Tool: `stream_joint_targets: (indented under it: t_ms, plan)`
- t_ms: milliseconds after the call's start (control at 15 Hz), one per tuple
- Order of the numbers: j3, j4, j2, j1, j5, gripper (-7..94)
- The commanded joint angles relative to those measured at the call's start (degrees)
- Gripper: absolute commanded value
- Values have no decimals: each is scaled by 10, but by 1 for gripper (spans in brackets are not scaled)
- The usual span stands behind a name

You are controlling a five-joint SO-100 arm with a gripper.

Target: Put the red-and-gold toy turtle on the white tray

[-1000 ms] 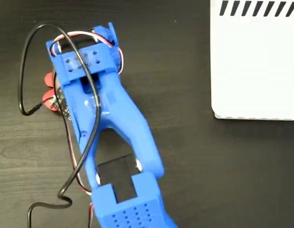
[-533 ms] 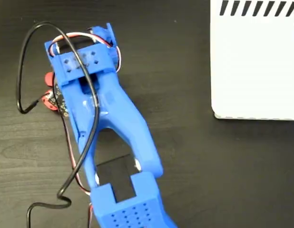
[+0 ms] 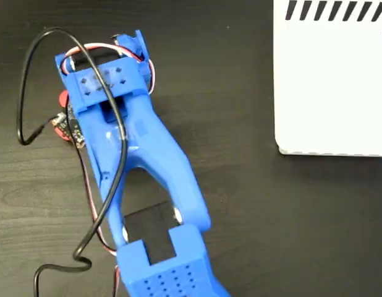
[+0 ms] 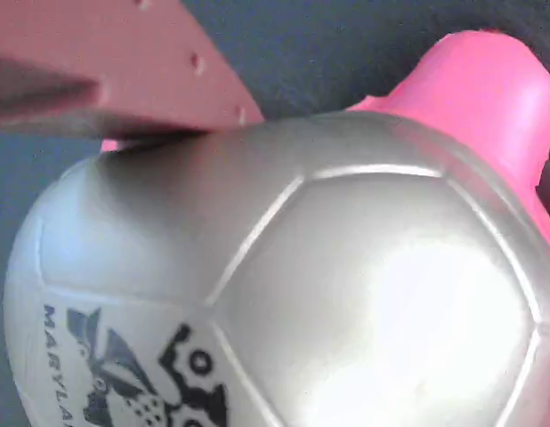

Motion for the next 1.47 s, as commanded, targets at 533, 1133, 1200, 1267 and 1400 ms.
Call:
stream_joint_targets:
  t_ms: [533, 1133, 1200, 1267, 1400]
  plan:
    - [-216, 229, 192, 4, 173, 0]
    - [-283, 229, 208, 300, 197, 0]
    - [-283, 234, 204, 338, 192, 0]
    - [-283, 245, 200, 374, 185, 0]
    - [-268, 252, 185, 434, 178, 0]
